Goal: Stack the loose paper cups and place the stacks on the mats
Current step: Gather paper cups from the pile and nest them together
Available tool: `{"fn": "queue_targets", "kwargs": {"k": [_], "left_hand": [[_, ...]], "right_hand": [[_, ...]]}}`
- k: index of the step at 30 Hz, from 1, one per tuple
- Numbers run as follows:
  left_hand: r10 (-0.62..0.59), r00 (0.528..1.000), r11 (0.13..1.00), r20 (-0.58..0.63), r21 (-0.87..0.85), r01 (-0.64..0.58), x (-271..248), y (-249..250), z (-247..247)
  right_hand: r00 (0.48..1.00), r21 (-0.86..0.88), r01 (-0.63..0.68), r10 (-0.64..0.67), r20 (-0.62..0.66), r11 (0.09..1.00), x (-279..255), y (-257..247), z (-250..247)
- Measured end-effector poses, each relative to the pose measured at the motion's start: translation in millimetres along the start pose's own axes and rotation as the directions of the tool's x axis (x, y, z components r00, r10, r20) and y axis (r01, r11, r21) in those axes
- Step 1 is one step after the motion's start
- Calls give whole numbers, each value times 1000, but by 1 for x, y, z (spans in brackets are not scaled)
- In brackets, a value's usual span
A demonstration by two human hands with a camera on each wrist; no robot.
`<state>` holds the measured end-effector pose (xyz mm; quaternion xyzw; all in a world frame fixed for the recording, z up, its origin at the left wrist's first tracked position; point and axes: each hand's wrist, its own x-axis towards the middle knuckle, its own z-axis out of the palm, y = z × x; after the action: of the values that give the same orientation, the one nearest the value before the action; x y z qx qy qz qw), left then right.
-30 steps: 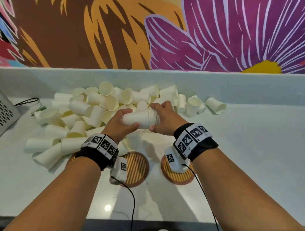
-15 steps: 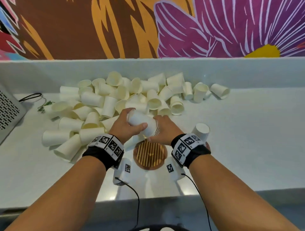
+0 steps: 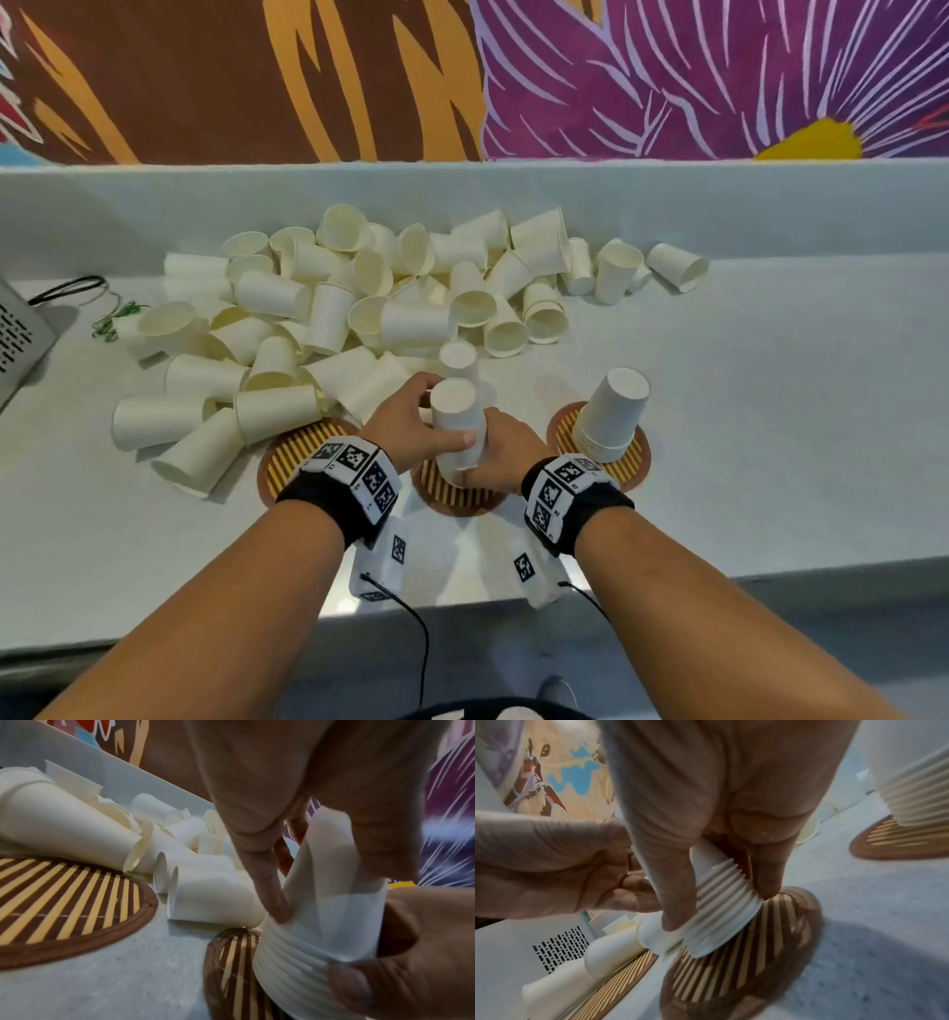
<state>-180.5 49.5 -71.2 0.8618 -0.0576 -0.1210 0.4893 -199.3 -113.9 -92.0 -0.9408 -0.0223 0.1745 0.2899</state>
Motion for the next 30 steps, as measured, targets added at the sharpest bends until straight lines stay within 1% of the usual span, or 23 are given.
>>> {"fn": "queue_targets", "kwargs": {"k": [6, 12, 23, 26, 30], "left_hand": [[14, 999, 998, 32, 68, -17, -1, 5, 1], [17, 999, 996, 49, 82, -21, 0, 1, 4], [13, 999, 996, 43, 90, -16, 2, -3, 4], [7, 999, 995, 47, 102, -12, 2, -2, 4], [-9, 998, 993, 66, 115, 2, 1, 3, 2]], "right_hand": [[1000, 22, 0, 0, 2, 1000, 3, 6, 9], [1000, 39, 7, -6, -20, 999, 4, 7, 12], [998, 32, 18, -16, -62, 999, 3, 0, 12], [999, 34, 5, -3, -46, 999, 0, -1, 9], [1000, 53, 19, -20, 17, 998, -4, -2, 3]]}}
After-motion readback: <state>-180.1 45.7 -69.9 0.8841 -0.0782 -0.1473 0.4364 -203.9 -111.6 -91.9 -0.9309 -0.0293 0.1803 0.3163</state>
